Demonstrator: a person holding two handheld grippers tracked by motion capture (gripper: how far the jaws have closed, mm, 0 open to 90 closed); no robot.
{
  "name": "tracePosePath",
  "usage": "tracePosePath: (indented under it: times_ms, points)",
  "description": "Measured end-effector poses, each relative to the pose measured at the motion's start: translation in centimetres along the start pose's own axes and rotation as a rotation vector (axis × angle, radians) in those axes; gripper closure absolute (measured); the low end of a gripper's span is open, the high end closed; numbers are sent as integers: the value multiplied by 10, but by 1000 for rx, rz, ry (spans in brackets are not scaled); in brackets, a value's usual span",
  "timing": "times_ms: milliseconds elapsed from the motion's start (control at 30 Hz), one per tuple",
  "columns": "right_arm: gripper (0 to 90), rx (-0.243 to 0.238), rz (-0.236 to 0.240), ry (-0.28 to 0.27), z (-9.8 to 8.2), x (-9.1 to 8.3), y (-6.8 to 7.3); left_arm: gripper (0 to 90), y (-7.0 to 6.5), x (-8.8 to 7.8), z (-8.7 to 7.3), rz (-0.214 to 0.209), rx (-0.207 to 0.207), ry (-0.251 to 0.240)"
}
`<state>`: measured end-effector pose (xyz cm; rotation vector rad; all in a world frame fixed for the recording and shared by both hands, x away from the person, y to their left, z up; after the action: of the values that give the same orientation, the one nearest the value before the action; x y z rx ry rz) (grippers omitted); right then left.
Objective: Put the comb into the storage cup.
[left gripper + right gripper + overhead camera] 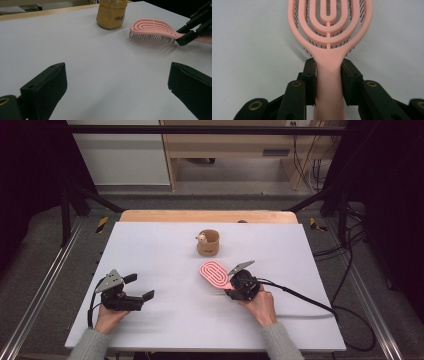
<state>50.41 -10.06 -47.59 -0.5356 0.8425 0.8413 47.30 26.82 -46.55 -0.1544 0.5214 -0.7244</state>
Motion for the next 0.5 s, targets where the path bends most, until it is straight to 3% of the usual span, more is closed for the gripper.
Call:
tracePosePath:
  times_ms: [500]
  points:
    - [686, -7, -10, -64, 3, -18, -1, 23, -1, 1, 0, 0, 1, 0]
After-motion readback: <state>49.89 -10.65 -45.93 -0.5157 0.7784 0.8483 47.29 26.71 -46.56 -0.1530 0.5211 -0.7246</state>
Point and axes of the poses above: each handheld gripper's, and its own axes: x roughly forward along the jaws, z roughly out of its top, y roughly to its left, the point moved 3 cm from there along x, roughly forward along the jaws, and after that the axes turned 13 degrees about -x, right-handed, at the moved point
